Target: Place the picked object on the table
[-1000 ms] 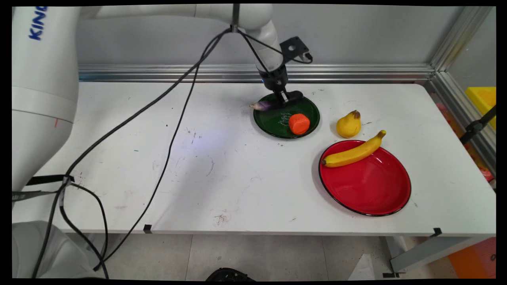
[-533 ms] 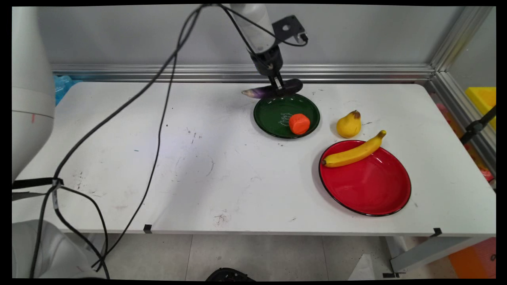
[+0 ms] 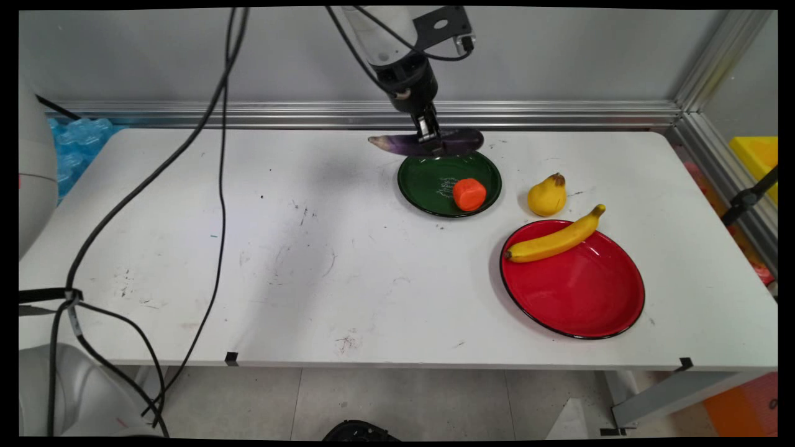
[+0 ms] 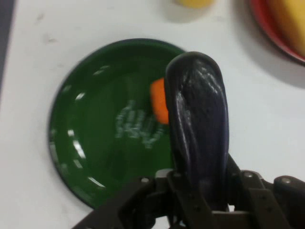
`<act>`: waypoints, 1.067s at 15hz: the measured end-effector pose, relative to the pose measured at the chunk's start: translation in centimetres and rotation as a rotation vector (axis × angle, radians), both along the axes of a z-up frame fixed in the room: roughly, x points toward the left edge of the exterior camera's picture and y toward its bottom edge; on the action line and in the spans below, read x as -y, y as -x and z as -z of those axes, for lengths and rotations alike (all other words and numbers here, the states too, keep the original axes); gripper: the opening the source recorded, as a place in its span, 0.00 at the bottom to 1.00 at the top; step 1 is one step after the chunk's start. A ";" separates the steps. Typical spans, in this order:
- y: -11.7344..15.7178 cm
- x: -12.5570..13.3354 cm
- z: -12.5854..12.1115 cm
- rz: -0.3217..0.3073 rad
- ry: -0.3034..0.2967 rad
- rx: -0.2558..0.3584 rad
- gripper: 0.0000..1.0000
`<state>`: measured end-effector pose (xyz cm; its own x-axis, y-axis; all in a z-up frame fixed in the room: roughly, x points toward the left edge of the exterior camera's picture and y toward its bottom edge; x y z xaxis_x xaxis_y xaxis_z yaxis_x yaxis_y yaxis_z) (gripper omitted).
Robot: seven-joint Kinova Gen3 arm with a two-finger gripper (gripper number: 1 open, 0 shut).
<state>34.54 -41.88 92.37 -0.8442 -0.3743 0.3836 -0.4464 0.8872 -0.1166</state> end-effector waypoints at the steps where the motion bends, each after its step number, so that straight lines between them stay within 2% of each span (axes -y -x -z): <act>1: 0.0 -0.5 -0.2 0.021 -0.004 -0.002 0.00; 4: 0.5 -3.0 -0.6 0.110 -0.029 -0.010 0.00; 7: 1.3 -4.6 0.1 0.156 -0.053 -0.014 0.00; 11: 2.5 -5.9 2.0 0.190 -0.076 -0.010 0.00; 16: 3.9 -6.8 5.5 0.198 -0.102 0.005 0.00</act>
